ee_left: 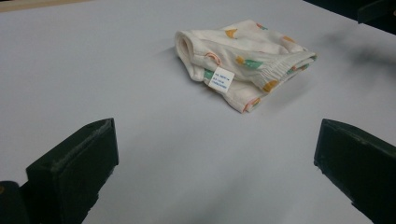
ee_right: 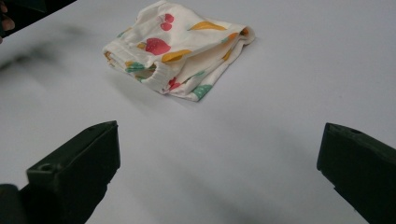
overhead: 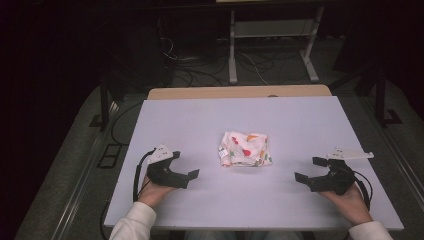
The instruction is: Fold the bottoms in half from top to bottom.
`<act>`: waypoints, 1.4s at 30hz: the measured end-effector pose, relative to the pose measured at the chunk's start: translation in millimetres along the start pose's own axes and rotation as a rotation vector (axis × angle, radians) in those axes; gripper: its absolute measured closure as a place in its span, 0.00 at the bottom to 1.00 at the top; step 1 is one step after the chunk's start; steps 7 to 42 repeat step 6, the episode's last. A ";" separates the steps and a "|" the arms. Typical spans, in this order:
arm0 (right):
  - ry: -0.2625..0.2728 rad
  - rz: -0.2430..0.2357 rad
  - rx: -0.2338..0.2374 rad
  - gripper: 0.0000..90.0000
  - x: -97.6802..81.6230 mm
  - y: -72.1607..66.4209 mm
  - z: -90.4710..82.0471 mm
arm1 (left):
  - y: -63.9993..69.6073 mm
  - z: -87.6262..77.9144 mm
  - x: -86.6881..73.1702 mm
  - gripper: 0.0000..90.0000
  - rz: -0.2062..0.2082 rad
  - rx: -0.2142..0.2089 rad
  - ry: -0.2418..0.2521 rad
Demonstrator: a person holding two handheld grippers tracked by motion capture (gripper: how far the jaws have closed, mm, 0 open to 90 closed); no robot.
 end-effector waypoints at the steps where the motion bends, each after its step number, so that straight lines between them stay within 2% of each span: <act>1: 0.006 0.001 0.001 0.00 -0.8 -0.5 -1.5 | 0.4 -0.5 -1.2 0.00 0.001 -0.001 0.003; 6: 0.023 -0.008 0.004 0.00 -4.2 0.9 -7.6 | 3.2 -1.8 -4.6 0.00 0.012 -0.021 -0.014; 42: 0.023 -0.008 0.004 0.00 -4.2 0.9 -7.6 | 3.2 -1.8 -4.6 0.00 0.012 -0.021 -0.014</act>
Point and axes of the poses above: each handheld gripper's, and its own axes: z roughly forward along the jaws, x roughly out of its top, y roughly to its right, the point moved 3 cm from there along z, roughly forward along the jaws, and after that the axes turned 5 degrees about x, right-handed, at the moved point
